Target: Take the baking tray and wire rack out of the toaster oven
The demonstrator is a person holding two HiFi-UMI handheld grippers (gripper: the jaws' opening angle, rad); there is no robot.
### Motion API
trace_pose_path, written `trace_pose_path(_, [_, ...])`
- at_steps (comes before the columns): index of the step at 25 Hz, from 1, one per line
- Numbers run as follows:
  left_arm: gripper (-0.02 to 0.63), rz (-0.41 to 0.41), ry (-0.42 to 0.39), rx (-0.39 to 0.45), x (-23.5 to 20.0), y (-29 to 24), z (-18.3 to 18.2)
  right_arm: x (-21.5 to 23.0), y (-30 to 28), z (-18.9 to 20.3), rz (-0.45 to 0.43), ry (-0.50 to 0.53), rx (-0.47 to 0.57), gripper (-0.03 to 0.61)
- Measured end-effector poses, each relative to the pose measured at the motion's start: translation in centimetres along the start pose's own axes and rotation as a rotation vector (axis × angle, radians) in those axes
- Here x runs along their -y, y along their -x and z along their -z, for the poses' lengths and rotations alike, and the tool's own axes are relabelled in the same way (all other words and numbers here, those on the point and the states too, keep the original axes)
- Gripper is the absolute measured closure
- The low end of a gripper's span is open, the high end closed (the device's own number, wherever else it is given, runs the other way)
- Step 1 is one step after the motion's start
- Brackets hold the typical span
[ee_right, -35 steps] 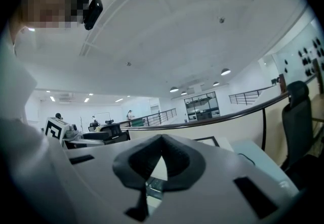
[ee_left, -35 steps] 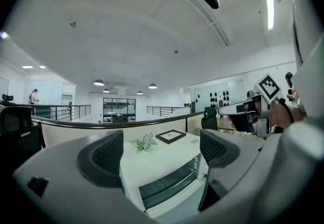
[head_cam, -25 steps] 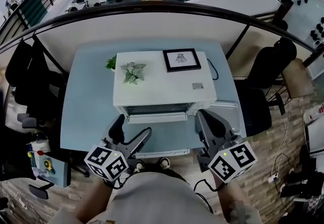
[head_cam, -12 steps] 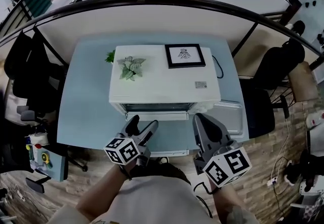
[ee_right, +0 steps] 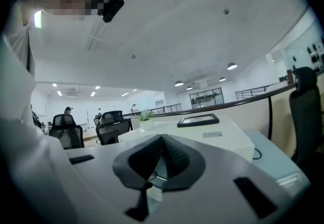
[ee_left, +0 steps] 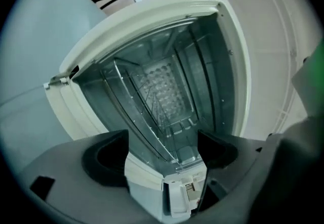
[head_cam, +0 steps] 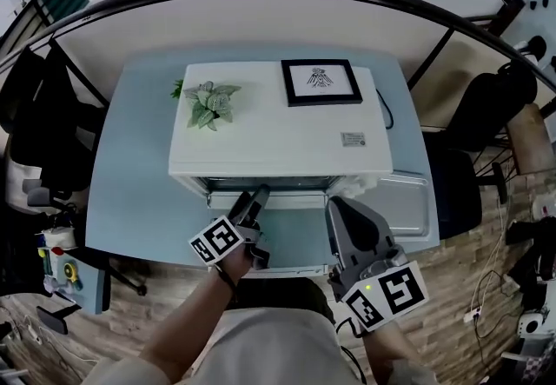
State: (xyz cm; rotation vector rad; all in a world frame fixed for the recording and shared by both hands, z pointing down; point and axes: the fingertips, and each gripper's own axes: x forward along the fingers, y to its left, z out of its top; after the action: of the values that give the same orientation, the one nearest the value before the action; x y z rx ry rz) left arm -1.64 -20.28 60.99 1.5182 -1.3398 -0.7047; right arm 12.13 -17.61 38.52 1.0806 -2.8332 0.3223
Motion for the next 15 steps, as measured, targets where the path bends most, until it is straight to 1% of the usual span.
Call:
trace_pose_path(1, [0.184, 0.0, 0.015, 0.003, -0.6, -0.6, 0.2, 0.2, -0.2, 0.6, 0.007, 0.012, 0.0, 0.575])
trace_pose_path(3, [0.247, 0.005, 0.046, 0.004, -1.6, -1.7, 0.5, 0.5, -0.6, 1.7, 0.026, 0.048, 0.002, 0.575])
trace_pose_path(4, [0.264, 0.014, 0.072, 0.011, -2.0, -2.3, 0.6, 0.6, -0.8, 2.2, 0.033, 0.06, 0.004, 0.575])
trace_pose_path(7, [0.281, 0.071, 0.176, 0.051, -2.6, -3.7, 0.1, 0.8, -1.7, 3.8, 0.035, 0.047, 0.01, 0.575])
trace_pose_path(9, [0.312, 0.111, 0.187, 0.066, -2.4, -4.6, -0.4, 0.8, -2.4, 4.7, 0.033, 0.038, 0.011, 0.575])
trace_pose_path(11, [0.318, 0.141, 0.198, 0.071, -2.0, -5.4, -0.6, 0.7, -2.9, 5.4, 0.029, 0.035, 0.01, 0.575])
trace_pose_path(13, [0.318, 0.163, 0.227, 0.078, -1.8, -6.3, -0.8, 0.7, -3.4, 6.0, 0.028, 0.033, 0.008, 0.575])
trace_pose_path(15, [0.335, 0.182, 0.25, 0.09, -1.7, -7.1, -1.0, 0.8, -3.7, 6.4, 0.03, 0.028, 0.007, 0.575])
